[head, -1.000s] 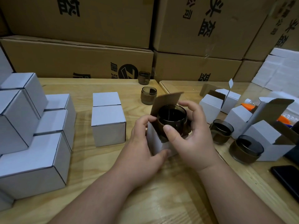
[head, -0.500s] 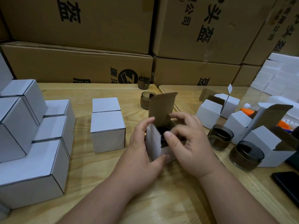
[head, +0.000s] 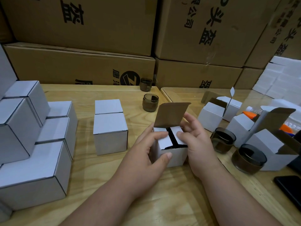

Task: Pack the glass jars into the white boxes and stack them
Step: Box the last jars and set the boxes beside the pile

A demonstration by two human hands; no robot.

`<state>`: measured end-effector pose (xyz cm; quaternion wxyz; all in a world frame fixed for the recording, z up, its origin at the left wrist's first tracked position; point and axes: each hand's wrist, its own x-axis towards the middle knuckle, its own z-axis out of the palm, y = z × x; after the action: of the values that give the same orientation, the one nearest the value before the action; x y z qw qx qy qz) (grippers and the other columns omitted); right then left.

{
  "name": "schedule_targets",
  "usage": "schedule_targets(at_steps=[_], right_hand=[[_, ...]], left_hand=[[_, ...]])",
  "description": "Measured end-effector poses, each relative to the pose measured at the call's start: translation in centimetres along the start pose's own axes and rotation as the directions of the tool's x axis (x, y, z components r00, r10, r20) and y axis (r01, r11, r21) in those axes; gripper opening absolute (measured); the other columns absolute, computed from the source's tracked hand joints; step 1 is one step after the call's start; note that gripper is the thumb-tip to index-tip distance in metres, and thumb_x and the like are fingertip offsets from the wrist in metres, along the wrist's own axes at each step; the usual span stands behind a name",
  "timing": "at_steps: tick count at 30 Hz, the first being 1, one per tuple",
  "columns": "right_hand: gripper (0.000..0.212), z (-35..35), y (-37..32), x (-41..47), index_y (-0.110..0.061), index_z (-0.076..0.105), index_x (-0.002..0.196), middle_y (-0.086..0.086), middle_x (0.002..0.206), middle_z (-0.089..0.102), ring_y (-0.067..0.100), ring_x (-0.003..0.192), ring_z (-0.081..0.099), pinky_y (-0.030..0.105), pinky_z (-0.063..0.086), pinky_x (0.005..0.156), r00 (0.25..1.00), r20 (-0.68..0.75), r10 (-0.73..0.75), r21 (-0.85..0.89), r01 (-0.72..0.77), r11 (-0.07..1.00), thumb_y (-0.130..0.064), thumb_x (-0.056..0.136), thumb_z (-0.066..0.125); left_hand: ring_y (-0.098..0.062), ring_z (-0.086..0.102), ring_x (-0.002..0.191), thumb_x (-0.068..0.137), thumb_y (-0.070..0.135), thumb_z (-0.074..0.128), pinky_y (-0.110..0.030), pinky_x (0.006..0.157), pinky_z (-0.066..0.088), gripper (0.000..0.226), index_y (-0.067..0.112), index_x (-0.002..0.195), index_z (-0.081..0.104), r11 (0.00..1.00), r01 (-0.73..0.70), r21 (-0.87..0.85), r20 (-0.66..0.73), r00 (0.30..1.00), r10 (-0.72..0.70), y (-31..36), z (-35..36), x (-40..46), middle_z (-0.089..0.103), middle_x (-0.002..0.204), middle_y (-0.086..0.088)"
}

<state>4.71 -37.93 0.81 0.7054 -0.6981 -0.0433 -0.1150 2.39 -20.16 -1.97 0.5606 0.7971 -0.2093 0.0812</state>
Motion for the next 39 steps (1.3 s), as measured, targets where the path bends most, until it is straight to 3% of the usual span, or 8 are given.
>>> schedule_targets(at_steps=[4,8,11,15,21,26,35,39], right_hand=[[0.022,0.2,-0.4,-0.4,-0.016,0.067,0.114,-0.008,0.1,0.075,0.007,0.095,0.071,0.017,0.054,0.074,0.993,0.026,-0.119,-0.042,0.12,0.992,-0.011,0.095,0.056],[0.078,0.4,-0.6,-0.9,-0.008,0.064,0.114,0.012,0.124,0.068,0.03,0.115,0.064,0.039,0.053,0.092,0.989,0.003,-0.151,-0.003,0.151,0.989,-0.076,0.076,0.066],[0.049,0.5,-0.5,-0.8,-0.017,0.066,0.103,-0.002,0.122,0.07,0.016,0.112,0.065,0.027,0.053,0.084,0.986,-0.021,-0.165,-0.058,0.164,0.985,-0.056,0.074,0.068],[0.038,0.1,-0.4,-0.8,-0.018,0.064,0.099,-0.003,0.121,0.069,0.012,0.111,0.066,0.025,0.055,0.084,0.978,0.007,-0.21,-0.106,0.21,0.972,-0.045,0.073,0.069],[0.023,-0.2,-0.5,-0.9,-0.012,0.059,0.093,0.0,0.121,0.068,0.009,0.11,0.065,0.027,0.056,0.084,0.977,0.064,-0.204,-0.161,0.212,0.964,-0.019,0.075,0.073],[0.021,0.0,-0.5,-1.0,-0.009,0.06,0.092,0.002,0.115,0.07,0.012,0.108,0.067,0.031,0.056,0.084,0.971,0.044,-0.234,-0.168,0.238,0.957,-0.017,0.076,0.072],[0.023,0.7,-0.8,-0.9,-0.008,0.063,0.093,-0.004,0.107,0.072,0.005,0.101,0.067,0.02,0.054,0.077,0.965,-0.014,-0.26,-0.18,0.254,0.95,-0.026,0.083,0.072],[0.03,0.5,-0.7,-1.1,-0.007,0.063,0.091,-0.006,0.108,0.072,0.008,0.105,0.067,0.029,0.056,0.081,0.972,-0.002,-0.237,-0.184,0.232,0.955,-0.027,0.082,0.083]], left_hand=[[0.025,0.027,0.137,0.085,0.045,0.066,0.001,0.099,0.029,0.036,0.051,0.12,0.063,0.999,-0.029,0.019,0.028,0.999,0.028,0.2,-0.1,0.1,0.018,0.16,0.04],[0.024,0.027,0.138,0.088,0.039,0.068,-0.004,0.099,0.033,0.027,0.051,0.112,0.063,1.0,-0.029,-0.002,0.032,0.999,0.03,0.2,-0.1,0.0,0.017,0.161,0.038],[0.018,0.037,0.137,0.086,0.039,0.067,-0.027,0.108,0.045,0.03,0.046,0.112,0.055,0.997,0.015,-0.08,0.016,1.0,-0.014,0.1,0.1,0.3,0.026,0.16,0.035],[0.014,0.053,0.125,0.081,0.046,0.068,-0.04,0.107,0.051,0.048,0.045,0.119,0.04,0.976,0.049,-0.212,-0.004,0.999,-0.051,-0.1,0.2,0.4,0.046,0.148,0.033],[0.014,0.058,0.118,0.083,0.055,0.062,-0.01,0.089,0.048,0.049,0.065,0.126,0.041,0.955,0.027,-0.297,-0.028,0.999,-0.037,0.0,0.2,0.5,0.056,0.135,0.036],[-0.005,0.065,0.115,0.09,0.059,0.053,-0.026,0.093,0.052,0.037,0.053,0.126,0.05,0.948,0.042,-0.316,-0.033,0.998,-0.055,-0.1,0.1,0.6,0.063,0.131,0.024],[0.004,0.057,0.125,0.094,0.043,0.054,-0.012,0.091,0.048,0.038,0.065,0.125,0.046,0.951,0.042,-0.306,-0.041,0.997,-0.058,-0.1,0.1,0.8,0.055,0.132,0.038],[0.003,0.053,0.131,0.094,0.044,0.053,-0.015,0.1,0.046,0.042,0.064,0.131,0.043,0.949,0.049,-0.313,-0.053,0.996,-0.07,-0.3,0.2,0.8,0.054,0.139,0.031]])
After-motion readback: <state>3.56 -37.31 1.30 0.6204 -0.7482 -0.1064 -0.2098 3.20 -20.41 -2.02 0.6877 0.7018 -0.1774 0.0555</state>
